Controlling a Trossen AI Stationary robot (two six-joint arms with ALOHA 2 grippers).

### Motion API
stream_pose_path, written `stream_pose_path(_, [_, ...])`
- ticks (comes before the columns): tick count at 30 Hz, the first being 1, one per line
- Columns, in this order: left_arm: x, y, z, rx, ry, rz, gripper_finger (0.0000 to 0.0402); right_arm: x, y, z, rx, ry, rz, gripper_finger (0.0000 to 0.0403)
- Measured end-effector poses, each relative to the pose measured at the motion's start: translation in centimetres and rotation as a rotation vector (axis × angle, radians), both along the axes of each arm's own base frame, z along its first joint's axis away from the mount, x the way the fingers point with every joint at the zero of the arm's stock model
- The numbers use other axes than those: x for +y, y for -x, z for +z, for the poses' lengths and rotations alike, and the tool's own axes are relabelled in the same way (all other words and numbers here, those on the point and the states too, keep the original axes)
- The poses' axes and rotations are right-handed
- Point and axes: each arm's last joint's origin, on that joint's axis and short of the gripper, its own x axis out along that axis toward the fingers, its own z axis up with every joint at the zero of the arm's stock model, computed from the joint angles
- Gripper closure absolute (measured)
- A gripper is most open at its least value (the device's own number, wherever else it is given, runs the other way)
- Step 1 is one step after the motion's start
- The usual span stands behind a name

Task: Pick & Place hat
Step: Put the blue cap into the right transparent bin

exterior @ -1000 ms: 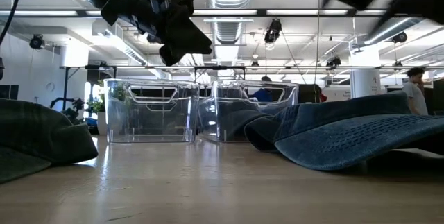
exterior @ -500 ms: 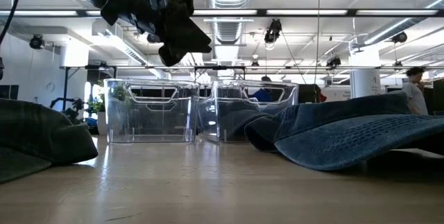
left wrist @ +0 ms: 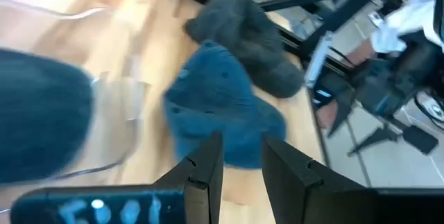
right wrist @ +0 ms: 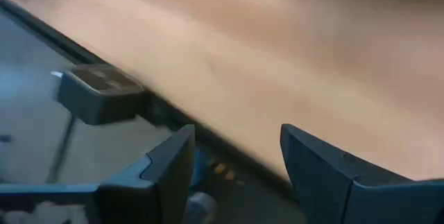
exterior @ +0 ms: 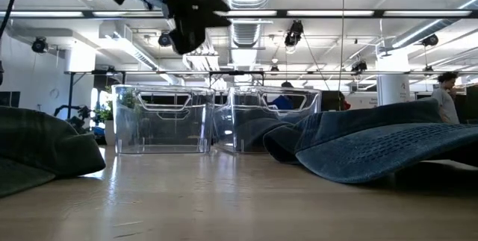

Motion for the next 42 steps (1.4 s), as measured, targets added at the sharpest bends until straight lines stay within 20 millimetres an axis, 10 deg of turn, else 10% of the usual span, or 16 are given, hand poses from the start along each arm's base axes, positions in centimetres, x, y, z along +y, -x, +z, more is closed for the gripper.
stream_pose_path(9, [-3.0, -0.1, 2.1, 0.035, 0.059, -0.087, 0.0312, -0.8, 0.9, 4.3, -0.081, 0.007, -0.179, 0.0198])
stream_pose_path(24, [-7.5, 0.3, 3.9, -0.063, 0.027, -0.390, 0.0312, -3.5, -1.1, 3.6, 0.404, 0.516, 1.168, 0.0198])
stream_pose_path(42, [-6.4, 1.1, -0.6, 0.091, -0.349, -0.216, 0.0312, -6.7, -0.3, -2.4, 0.551, 0.627, 0.908, 0.0214])
